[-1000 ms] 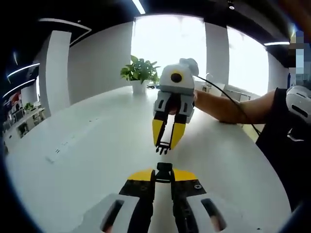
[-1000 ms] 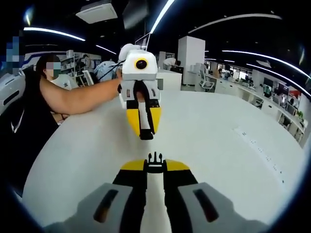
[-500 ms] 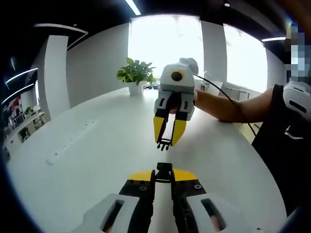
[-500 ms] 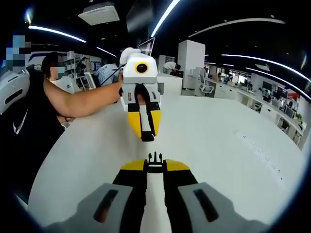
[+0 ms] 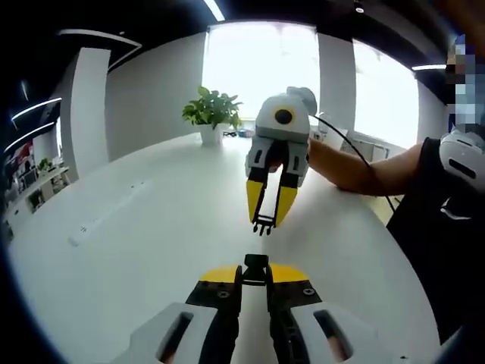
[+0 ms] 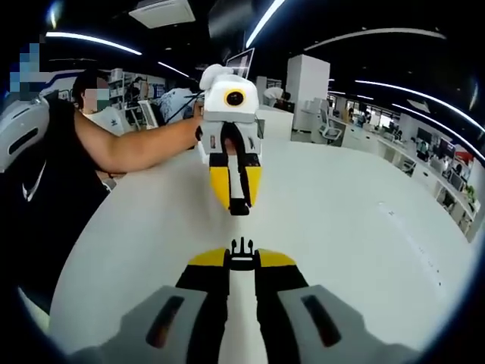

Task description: Snap the two parts of the plastic buckle together until the buckle closes and remains connected.

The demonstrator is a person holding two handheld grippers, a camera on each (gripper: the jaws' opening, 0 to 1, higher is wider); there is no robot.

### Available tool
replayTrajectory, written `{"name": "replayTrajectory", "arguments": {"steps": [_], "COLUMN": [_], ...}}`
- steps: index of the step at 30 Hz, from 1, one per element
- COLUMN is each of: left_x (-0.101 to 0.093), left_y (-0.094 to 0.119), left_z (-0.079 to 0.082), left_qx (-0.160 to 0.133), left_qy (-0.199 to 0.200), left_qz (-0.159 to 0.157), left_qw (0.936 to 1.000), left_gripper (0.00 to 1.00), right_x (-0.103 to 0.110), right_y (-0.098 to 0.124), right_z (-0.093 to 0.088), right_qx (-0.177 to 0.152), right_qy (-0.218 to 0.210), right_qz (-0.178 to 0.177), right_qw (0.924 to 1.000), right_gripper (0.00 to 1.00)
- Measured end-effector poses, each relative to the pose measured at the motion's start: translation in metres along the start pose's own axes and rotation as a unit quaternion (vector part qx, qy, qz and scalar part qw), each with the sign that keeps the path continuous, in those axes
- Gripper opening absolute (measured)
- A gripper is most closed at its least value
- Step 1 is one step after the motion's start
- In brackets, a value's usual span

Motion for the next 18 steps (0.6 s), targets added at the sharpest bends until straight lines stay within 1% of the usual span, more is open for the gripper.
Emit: {"name": "replayTrajectory", "arguments": {"steps": [2, 5, 8, 10, 11, 15, 18], "left_x": [-0.002, -0.005, -0.009, -0.009, -0.01, -0.002, -0.001], "left_y": [0.0, -0.001, 0.0, 0.0, 0.0, 0.002, 0.003], "left_z": [0.001, 0.003, 0.007, 0.008, 0.008, 0.005, 0.004], "left_qx": [-0.002, -0.001, 0.001, -0.006, -0.005, 0.002, 0.002], "left_qy": [-0.003, -0.008, -0.014, -0.012, -0.012, -0.008, -0.008], "left_qz": [-0.005, -0.01, -0.01, -0.013, -0.013, -0.016, -0.017], "left_qw": [1.0, 0.9999, 0.9999, 0.9998, 0.9998, 0.9998, 0.9998], "left_gripper": [0.11, 0.11, 0.11, 0.11, 0.11, 0.11, 0.11], "right_x": [-0.001, 0.001, 0.002, 0.008, 0.01, 0.015, 0.012], "right_y": [0.001, -0.001, -0.001, -0.001, -0.001, -0.004, -0.002], "right_z": [0.0, -0.002, -0.001, 0.0, 0.0, -0.004, -0.005], "right_qx": [-0.008, -0.004, -0.001, -0.004, -0.003, 0.007, 0.007], "right_qy": [-0.003, -0.006, -0.003, -0.003, -0.001, 0.002, 0.0], "right_qz": [0.005, 0.009, 0.007, 0.007, 0.006, 0.005, 0.001], "right_qw": [1.0, 0.9999, 1.0, 1.0, 1.0, 1.0, 1.0], "right_gripper": [0.11, 0.11, 0.11, 0.11, 0.11, 0.11, 0.11]}}
Point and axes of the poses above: the point that each gripper's makers call its tool centre point, and the gripper's own axes: y roughly backward along the fingers, x roughly to its left, z roughly out of its top, the point moved 10 cm from there along y, roughly backward along the fingers, and after that the axes turned 2 degrees about -z, right-handed, at the moved point
